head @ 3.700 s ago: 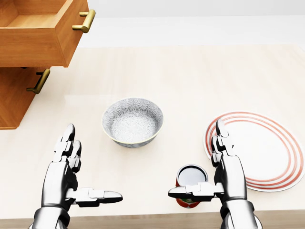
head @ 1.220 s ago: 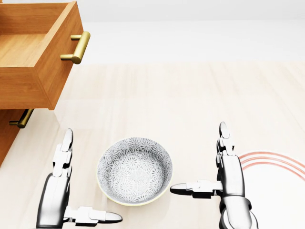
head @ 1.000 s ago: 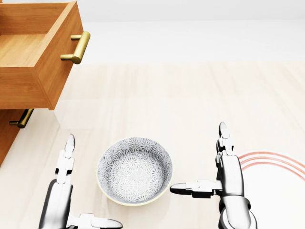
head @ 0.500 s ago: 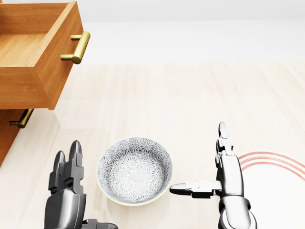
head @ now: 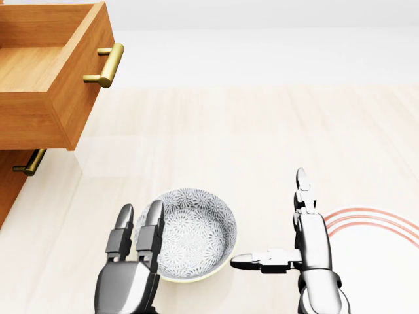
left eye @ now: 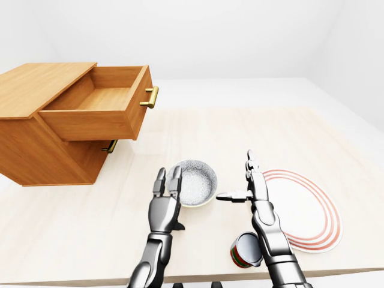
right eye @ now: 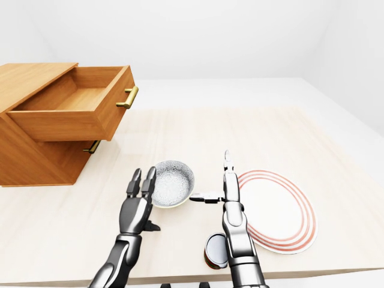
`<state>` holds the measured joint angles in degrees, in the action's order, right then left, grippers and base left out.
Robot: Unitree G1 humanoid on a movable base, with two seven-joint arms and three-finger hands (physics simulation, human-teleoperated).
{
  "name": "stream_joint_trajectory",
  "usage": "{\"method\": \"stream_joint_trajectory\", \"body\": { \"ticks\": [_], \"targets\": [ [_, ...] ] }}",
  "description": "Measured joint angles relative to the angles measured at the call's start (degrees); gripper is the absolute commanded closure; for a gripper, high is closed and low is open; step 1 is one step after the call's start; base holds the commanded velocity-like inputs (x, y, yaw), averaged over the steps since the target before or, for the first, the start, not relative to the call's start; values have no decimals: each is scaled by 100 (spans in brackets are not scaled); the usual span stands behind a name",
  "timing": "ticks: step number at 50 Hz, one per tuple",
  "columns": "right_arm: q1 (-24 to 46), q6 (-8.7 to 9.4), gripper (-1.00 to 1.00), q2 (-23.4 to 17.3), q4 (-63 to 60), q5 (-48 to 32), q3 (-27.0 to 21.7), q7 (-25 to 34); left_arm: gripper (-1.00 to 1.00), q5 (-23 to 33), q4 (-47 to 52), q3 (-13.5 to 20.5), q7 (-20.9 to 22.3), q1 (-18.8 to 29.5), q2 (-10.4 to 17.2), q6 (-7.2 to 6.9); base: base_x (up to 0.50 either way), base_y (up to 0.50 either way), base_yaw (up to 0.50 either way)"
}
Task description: Put the bowl on top of the cabinet.
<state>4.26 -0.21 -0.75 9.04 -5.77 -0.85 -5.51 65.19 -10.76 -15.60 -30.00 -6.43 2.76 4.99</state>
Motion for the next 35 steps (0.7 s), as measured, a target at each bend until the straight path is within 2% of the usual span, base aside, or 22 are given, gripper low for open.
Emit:
{"method": "stream_joint_trajectory", "body": {
  "ticks": [6,7,8,9,24,33,35],
  "targets": [
    [0,-4,-100,3,8,-16,10,17,-100,253,-116,-55,0,171,-4,1,0,0,0],
    [1,-6,-100,3,12,-18,11,20,-42,283,-132,-63,0,192,-4,0,0,0,0],
    [2,-8,-100,3,15,-19,12,22,83,310,-159,-72,0,210,-4,2,0,0,0],
    [3,-9,-100,3,17,-21,12,24,92,329,-190,-84,0,225,-4,2,0,0,0],
    [-2,-34,-100,16,31,-43,40,53,86,617,-531,-204,0,341,7,2,0,0,0],
    [-18,-50,-100,25,3,-44,58,79,71,733,-595,-190,0,585,17,2,0,0,0],
    [-21,-56,-100,27,-1,-45,62,83,62,743,-594,-190,-1,605,19,2,0,0,0]
  ]
}}
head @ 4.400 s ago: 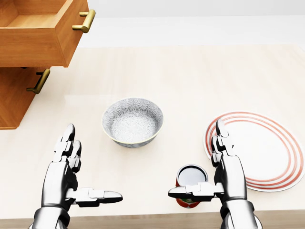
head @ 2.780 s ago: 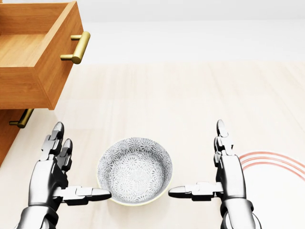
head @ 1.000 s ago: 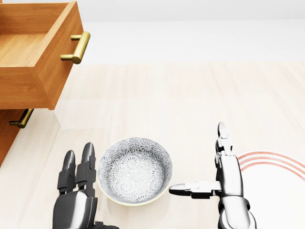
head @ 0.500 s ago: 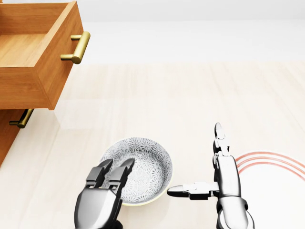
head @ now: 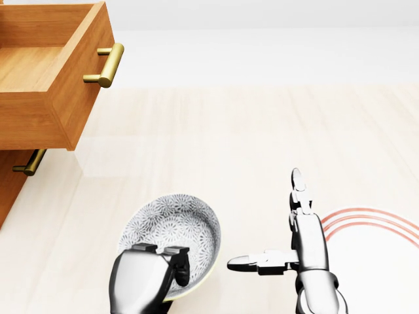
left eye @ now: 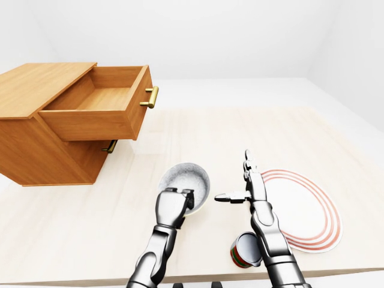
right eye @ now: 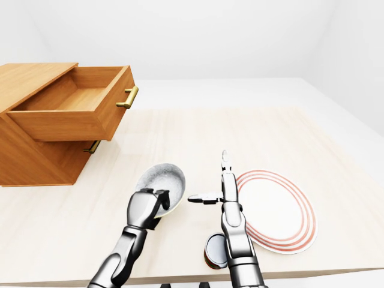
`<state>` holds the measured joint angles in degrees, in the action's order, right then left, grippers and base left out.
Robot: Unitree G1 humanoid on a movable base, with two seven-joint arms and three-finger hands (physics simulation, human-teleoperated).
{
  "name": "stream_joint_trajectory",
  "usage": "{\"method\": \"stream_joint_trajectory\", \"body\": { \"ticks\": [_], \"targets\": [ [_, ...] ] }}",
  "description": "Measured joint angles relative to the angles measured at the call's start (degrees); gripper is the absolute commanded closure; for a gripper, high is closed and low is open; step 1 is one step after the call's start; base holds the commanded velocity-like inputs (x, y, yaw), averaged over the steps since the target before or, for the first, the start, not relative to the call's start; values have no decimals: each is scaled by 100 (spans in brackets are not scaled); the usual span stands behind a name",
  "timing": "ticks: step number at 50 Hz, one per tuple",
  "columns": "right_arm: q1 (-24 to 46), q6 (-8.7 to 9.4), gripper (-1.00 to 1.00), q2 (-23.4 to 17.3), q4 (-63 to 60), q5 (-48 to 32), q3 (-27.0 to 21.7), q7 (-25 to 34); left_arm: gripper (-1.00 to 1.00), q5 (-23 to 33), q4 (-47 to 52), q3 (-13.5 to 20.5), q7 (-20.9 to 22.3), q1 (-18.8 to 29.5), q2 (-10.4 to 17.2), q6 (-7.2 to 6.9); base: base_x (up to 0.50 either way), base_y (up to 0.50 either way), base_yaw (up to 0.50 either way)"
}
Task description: Put the bowl on top of the cabinet.
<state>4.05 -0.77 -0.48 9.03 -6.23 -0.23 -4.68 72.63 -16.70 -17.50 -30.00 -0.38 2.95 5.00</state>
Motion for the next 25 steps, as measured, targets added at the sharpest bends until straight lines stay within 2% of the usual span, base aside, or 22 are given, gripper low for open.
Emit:
{"method": "stream_joint_trajectory", "body": {
  "ticks": [7,12,15,18,25],
  "targets": [
    [2,-31,-100,10,19,-14,20,9,54,-161,185,64,0,-175,4,-1,0,0,0],
    [9,-48,-100,15,40,-24,30,11,66,-482,406,153,1,-278,-21,-1,0,0,0],
    [10,-53,-100,18,45,-30,36,10,83,-673,582,206,0,-336,-43,0,0,0,0],
    [11,-58,-100,21,51,-35,41,10,80,-870,764,252,1,-380,-66,-1,0,0,0],
    [23,-72,-100,24,79,-44,46,8,90,-1256,1095,346,20,-439,-109,0,0,0,0]
  ]
}}
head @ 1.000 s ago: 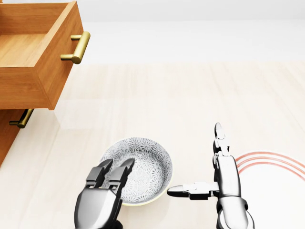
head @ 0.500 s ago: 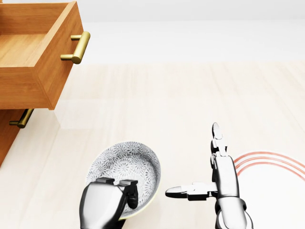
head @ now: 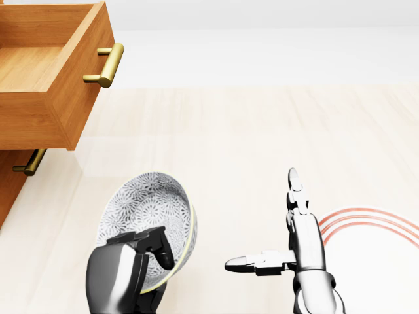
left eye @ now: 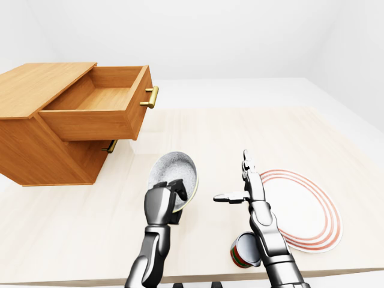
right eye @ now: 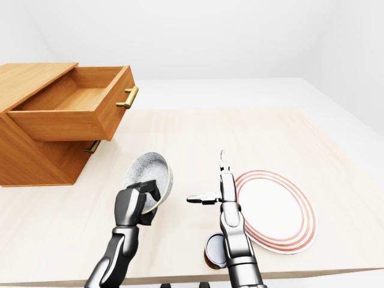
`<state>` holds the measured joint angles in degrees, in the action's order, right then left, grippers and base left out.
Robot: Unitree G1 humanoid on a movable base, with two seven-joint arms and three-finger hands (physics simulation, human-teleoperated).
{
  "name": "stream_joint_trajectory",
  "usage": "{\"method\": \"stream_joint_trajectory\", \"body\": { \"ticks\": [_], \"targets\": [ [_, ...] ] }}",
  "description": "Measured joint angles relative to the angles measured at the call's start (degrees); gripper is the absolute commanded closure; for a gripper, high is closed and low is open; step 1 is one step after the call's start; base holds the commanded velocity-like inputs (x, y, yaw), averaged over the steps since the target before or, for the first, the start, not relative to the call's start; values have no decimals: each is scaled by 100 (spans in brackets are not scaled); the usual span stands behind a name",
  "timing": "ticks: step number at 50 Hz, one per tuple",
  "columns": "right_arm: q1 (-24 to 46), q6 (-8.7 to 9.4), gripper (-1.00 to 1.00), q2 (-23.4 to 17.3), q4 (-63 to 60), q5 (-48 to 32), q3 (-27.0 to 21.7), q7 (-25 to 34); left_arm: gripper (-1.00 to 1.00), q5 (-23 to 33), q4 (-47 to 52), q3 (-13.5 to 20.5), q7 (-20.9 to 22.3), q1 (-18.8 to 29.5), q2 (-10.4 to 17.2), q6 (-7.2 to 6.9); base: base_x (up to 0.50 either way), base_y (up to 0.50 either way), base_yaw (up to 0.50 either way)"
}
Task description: Put the bowl on top of the cabinet.
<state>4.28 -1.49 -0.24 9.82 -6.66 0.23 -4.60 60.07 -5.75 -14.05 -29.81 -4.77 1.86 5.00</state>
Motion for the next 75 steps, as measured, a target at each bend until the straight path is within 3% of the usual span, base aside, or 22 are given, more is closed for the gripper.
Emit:
{"method": "stream_joint_trajectory", "body": {
  "ticks": [25,42,61,70,75],
  "targets": [
    [-3,3,-100,12,-1,-21,22,-3,90,-995,1139,155,757,-78,-130,0,0,0,0],
    [-16,22,-100,18,-33,-32,35,0,89,-1785,2265,285,1656,129,-225,0,0,0,0],
    [-42,38,-100,21,-88,-33,44,17,89,-2554,3471,854,2651,1269,-236,0,0,0,0],
    [-46,30,-100,27,-89,-44,55,15,89,-2779,3723,1242,2951,2077,-8,0,0,0,0],
    [-57,32,-100,29,-106,-50,61,15,89,-2839,3642,1507,3062,2655,266,-4,0,0,0]
  ]
}}
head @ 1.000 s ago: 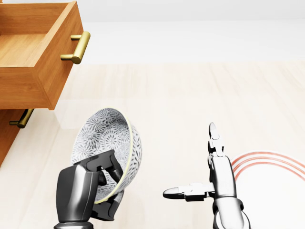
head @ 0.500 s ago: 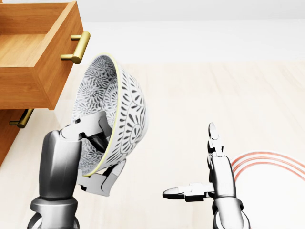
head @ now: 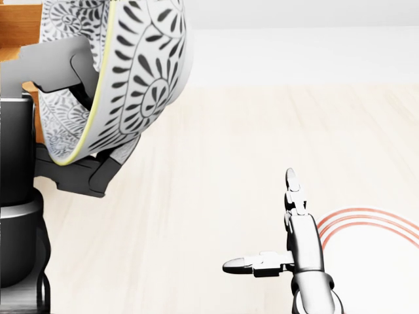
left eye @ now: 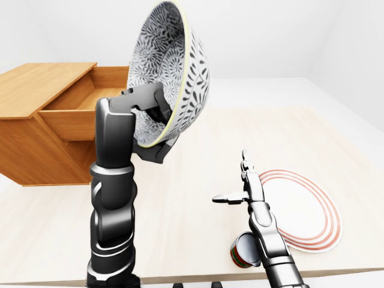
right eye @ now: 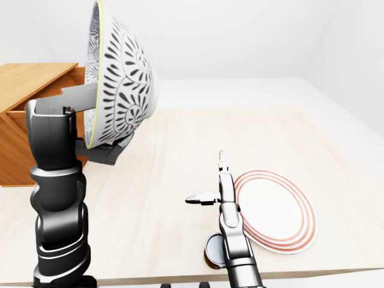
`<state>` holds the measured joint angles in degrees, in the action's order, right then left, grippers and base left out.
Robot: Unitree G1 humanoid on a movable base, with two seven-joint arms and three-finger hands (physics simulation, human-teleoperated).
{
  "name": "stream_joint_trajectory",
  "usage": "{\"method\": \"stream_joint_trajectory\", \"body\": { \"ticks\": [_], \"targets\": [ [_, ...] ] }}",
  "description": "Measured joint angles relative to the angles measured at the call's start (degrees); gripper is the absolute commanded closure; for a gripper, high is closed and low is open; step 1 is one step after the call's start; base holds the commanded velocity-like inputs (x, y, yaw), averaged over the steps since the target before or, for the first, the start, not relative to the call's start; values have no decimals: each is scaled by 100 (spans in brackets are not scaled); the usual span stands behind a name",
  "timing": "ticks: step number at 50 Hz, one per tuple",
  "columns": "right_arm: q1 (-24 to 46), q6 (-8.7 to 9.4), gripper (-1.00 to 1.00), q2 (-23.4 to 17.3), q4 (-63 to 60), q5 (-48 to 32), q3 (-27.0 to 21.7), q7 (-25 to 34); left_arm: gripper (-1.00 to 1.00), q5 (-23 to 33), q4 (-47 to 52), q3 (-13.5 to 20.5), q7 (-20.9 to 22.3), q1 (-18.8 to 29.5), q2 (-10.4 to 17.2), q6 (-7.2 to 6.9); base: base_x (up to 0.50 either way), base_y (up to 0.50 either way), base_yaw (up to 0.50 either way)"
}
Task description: Put the bowl on top of the cabinet.
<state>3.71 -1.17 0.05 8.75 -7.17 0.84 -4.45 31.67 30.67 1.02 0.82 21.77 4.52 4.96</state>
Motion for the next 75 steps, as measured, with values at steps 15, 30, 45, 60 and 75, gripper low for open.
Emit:
{"method": "stream_joint_trajectory", "body": {
  "ticks": [15,30,45,60,75],
  "targets": [
    [0,-20,-100,4,19,-7,8,1,90,-247,-934,738,-48,1809,1266,-144,0,0,0],
    [-12,-35,-100,7,31,10,12,21,90,-183,-2339,1101,-424,3133,2505,4,0,0,0],
    [-66,19,-100,15,-86,23,28,46,90,-20,-4133,1269,-887,3971,3599,3,0,0,0],
    [-75,23,-100,23,-104,7,46,35,91,542,-6422,1138,-1905,4818,4383,3,0,0,0],
    [-67,-8,-100,31,-60,-13,65,28,91,1194,-8375,924,-2900,5540,4792,3,0,0,0]
  ]
}}
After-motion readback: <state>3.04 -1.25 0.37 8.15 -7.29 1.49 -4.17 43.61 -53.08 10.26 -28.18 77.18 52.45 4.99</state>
